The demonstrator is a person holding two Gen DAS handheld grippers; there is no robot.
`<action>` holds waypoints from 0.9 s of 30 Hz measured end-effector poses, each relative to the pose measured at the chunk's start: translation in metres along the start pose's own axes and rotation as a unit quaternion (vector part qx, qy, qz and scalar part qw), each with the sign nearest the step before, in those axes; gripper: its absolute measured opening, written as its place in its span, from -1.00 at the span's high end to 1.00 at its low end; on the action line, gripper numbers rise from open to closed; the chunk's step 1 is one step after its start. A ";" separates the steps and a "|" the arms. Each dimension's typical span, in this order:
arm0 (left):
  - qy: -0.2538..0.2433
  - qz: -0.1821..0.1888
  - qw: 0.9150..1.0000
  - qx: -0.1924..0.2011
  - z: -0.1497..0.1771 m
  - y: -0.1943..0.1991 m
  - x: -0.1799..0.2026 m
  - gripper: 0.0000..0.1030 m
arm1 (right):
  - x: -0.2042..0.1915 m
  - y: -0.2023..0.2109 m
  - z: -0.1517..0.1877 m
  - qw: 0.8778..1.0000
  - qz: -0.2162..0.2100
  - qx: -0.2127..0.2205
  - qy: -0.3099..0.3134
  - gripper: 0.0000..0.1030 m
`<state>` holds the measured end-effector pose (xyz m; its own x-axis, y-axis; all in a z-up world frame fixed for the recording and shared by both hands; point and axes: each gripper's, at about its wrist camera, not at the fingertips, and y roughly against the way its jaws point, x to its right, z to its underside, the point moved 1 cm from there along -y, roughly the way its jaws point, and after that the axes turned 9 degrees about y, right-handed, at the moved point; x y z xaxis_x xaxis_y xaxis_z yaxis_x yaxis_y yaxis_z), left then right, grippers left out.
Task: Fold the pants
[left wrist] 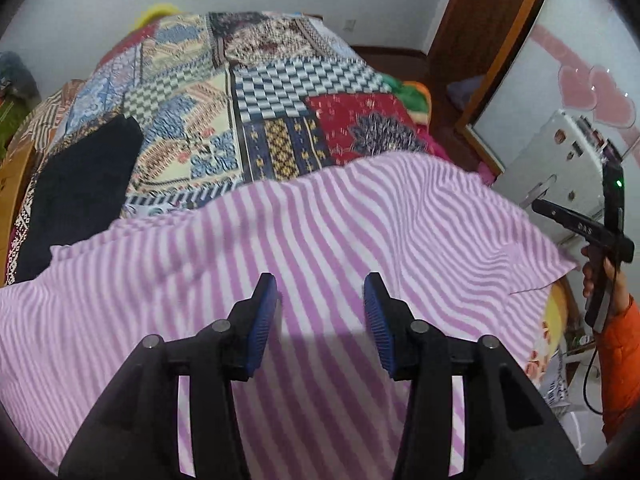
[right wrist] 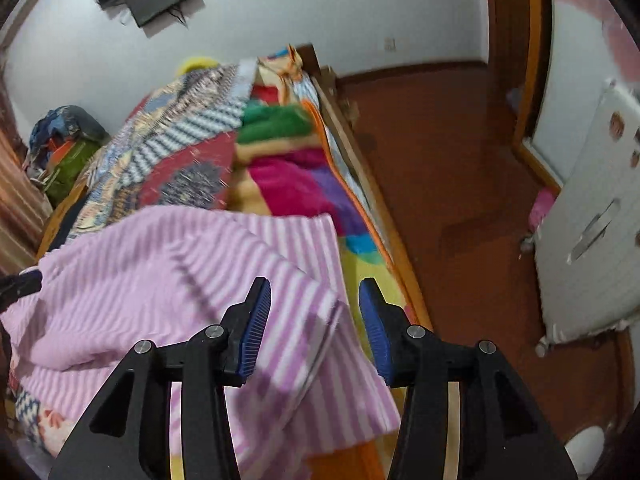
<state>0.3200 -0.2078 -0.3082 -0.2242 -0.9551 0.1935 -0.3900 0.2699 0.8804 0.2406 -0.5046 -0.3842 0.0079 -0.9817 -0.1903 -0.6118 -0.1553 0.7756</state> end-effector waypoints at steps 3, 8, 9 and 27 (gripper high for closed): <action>0.000 -0.003 1.000 -0.014 0.002 -0.011 -0.001 0.12 | 0.007 -0.023 0.010 0.999 -0.018 -0.033 -0.020 0.17; 0.014 -0.001 1.000 -0.024 0.005 -0.020 -0.006 0.05 | 0.006 -0.035 0.021 0.997 -0.060 -0.036 -0.033 0.20; 0.017 -0.001 1.000 -0.024 0.005 -0.021 -0.007 0.05 | 0.007 -0.034 0.021 0.997 -0.067 -0.032 -0.035 0.25; 0.023 -0.005 1.000 -0.012 0.007 -0.013 -0.009 0.05 | -0.011 0.007 -0.041 0.994 -0.012 0.095 0.054 0.78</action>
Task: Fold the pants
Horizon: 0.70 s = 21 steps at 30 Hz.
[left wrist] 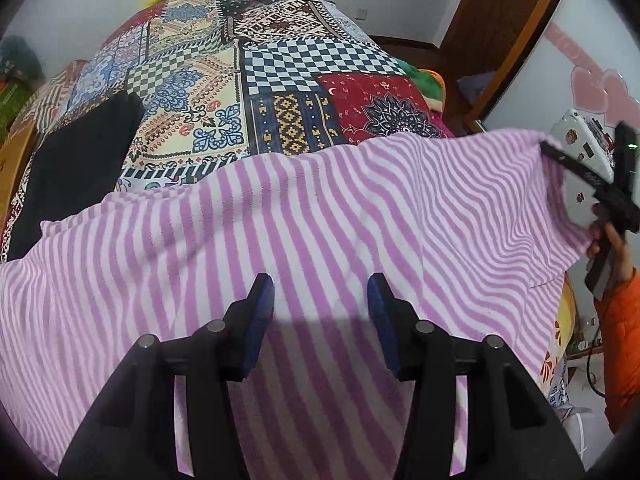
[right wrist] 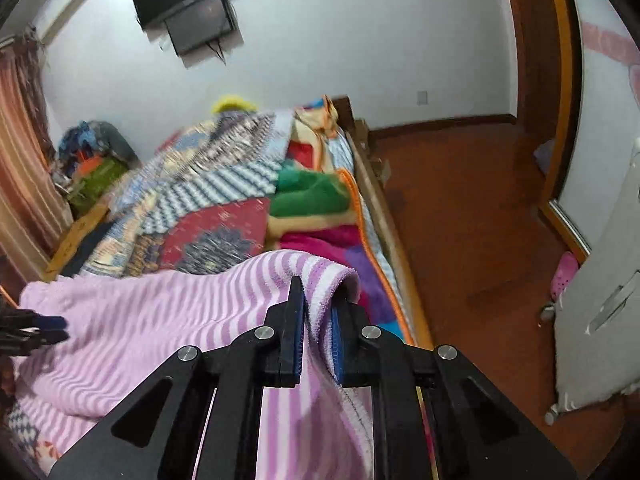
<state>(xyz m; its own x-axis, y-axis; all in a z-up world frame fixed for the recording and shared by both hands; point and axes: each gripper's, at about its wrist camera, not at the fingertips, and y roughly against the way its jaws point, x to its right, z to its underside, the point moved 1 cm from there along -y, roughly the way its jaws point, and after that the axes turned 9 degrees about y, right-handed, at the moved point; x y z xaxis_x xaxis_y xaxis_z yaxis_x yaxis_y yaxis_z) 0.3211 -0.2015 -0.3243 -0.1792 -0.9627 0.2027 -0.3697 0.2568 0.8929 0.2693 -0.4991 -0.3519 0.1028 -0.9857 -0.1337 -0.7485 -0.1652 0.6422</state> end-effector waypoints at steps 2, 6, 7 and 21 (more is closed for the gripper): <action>0.002 0.000 1.000 0.003 0.000 0.004 -0.001 0.05 | 0.005 -0.022 0.006 0.999 0.029 -0.041 0.004 0.66; -0.002 -0.004 1.000 0.015 0.000 0.017 -0.005 0.05 | 0.019 -0.054 0.026 0.991 0.053 -0.121 -0.021 0.57; -0.003 -0.007 1.000 0.019 0.000 0.022 -0.007 0.05 | 0.021 -0.052 0.030 0.991 0.054 -0.123 -0.027 0.57; -0.010 -0.027 0.998 0.048 0.041 0.086 -0.023 0.05 | -0.055 0.050 0.022 0.998 -0.001 -0.042 0.039 -0.02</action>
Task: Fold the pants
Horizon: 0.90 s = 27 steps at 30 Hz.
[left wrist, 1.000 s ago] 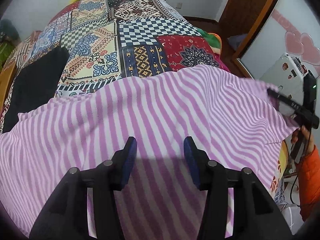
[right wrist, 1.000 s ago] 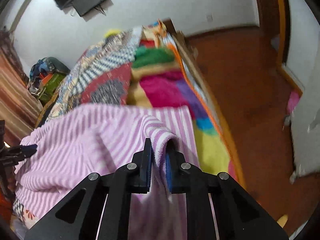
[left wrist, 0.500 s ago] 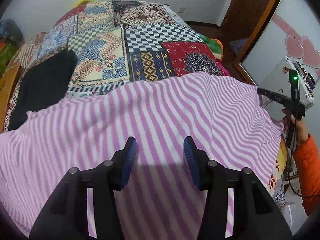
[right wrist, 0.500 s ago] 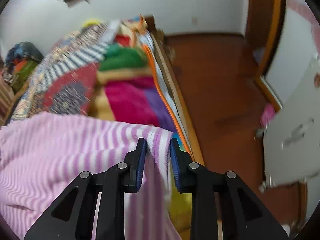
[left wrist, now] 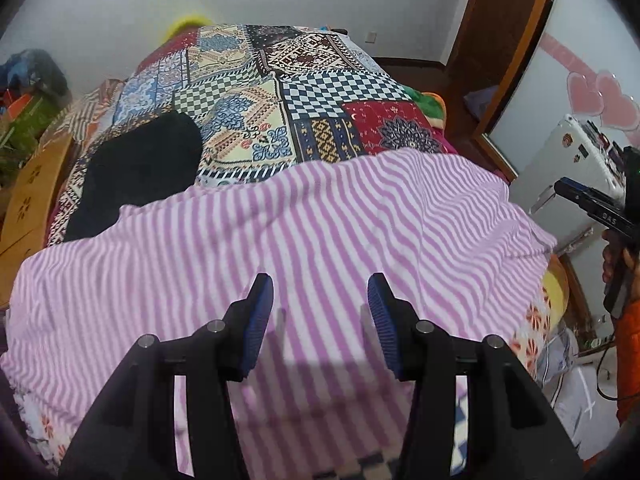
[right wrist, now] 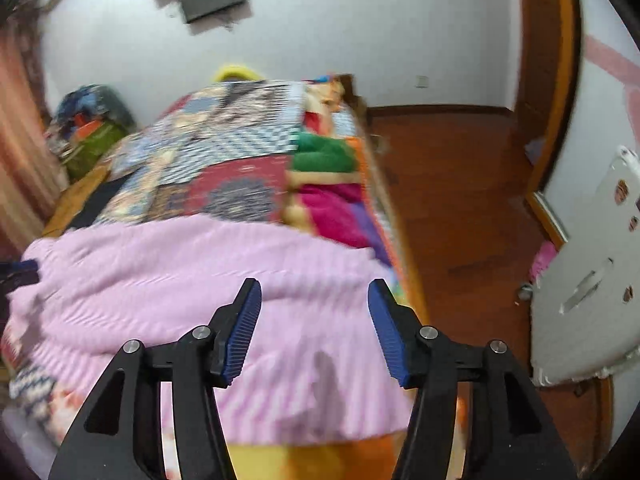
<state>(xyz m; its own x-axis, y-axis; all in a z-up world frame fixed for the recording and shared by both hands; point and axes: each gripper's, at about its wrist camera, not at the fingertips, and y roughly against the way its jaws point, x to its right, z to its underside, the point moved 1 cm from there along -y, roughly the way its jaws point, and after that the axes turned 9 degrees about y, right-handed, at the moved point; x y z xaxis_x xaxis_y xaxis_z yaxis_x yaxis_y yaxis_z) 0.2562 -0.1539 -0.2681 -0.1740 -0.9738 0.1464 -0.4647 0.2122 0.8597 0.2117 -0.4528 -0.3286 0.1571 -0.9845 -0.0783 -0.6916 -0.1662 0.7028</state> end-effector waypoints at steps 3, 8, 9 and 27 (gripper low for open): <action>-0.005 0.005 1.000 -0.002 0.015 0.010 0.001 0.05 | -0.030 0.004 0.009 0.999 -0.025 -0.007 0.024 -0.04; -0.019 0.011 1.000 -0.017 0.040 0.016 0.002 -0.14 | -0.074 -0.013 0.028 0.994 -0.055 -0.044 0.078 -0.05; -0.019 0.011 1.000 -0.020 0.045 0.016 0.001 -0.18 | -0.080 -0.018 0.031 0.993 -0.057 -0.051 0.086 -0.05; -0.007 -0.010 1.000 -0.028 0.047 -0.021 -0.005 -0.28 | -0.088 -0.067 0.044 0.988 -0.060 -0.083 0.118 -0.01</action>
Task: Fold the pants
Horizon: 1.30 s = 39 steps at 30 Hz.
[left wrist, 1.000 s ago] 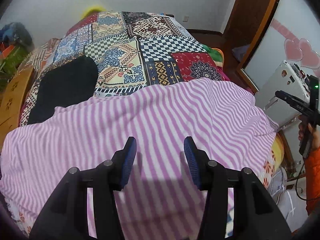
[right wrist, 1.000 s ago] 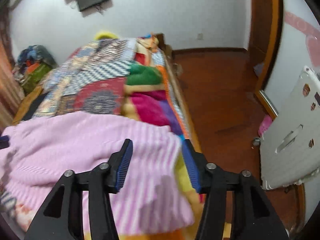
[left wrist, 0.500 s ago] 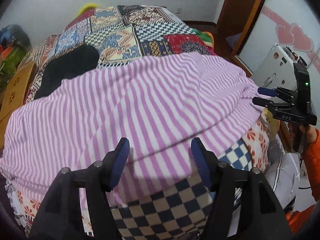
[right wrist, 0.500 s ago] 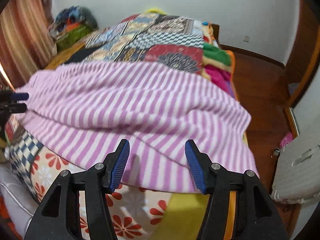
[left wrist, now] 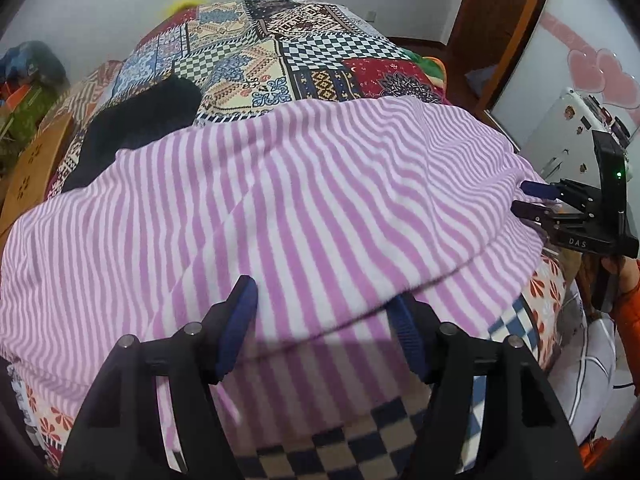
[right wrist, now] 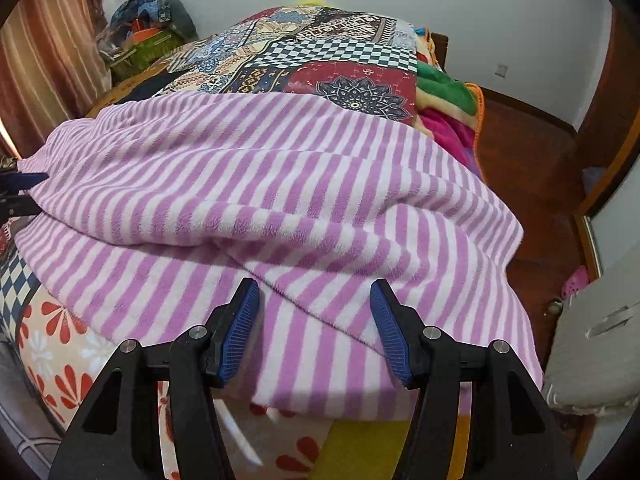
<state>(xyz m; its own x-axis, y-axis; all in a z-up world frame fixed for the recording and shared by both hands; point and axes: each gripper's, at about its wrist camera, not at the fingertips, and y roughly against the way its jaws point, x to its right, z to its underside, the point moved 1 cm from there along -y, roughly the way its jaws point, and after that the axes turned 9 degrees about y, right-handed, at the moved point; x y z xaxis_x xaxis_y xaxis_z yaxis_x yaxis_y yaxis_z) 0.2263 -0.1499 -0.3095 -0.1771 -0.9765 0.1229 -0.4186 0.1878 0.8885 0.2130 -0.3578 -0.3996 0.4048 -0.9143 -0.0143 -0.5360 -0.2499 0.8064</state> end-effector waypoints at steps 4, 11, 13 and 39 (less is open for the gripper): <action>-0.001 0.007 1.000 0.002 -0.008 -0.005 0.003 0.02 | 0.002 -0.005 -0.002 1.000 -0.012 0.007 0.001 0.31; -0.001 0.021 1.000 0.007 -0.017 -0.005 0.006 0.82 | 0.013 -0.001 -0.002 0.999 -0.030 0.018 -0.018 0.84; 0.001 0.024 1.000 0.010 -0.017 -0.001 0.006 0.88 | 0.014 0.006 0.000 0.999 -0.034 0.027 -0.022 0.87; -0.013 0.039 0.999 0.023 0.028 0.051 0.012 0.95 | 0.040 0.083 0.057 0.989 -0.003 0.060 -0.137 0.66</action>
<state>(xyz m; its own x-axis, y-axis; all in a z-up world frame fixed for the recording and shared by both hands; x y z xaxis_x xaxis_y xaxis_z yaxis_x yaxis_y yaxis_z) 0.1783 -0.1490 -0.2751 -0.2343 -0.9556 0.1787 -0.4426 0.2685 0.8556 0.1421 -0.4331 -0.3671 0.2012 -0.9607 -0.1913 -0.6253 -0.2763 0.7298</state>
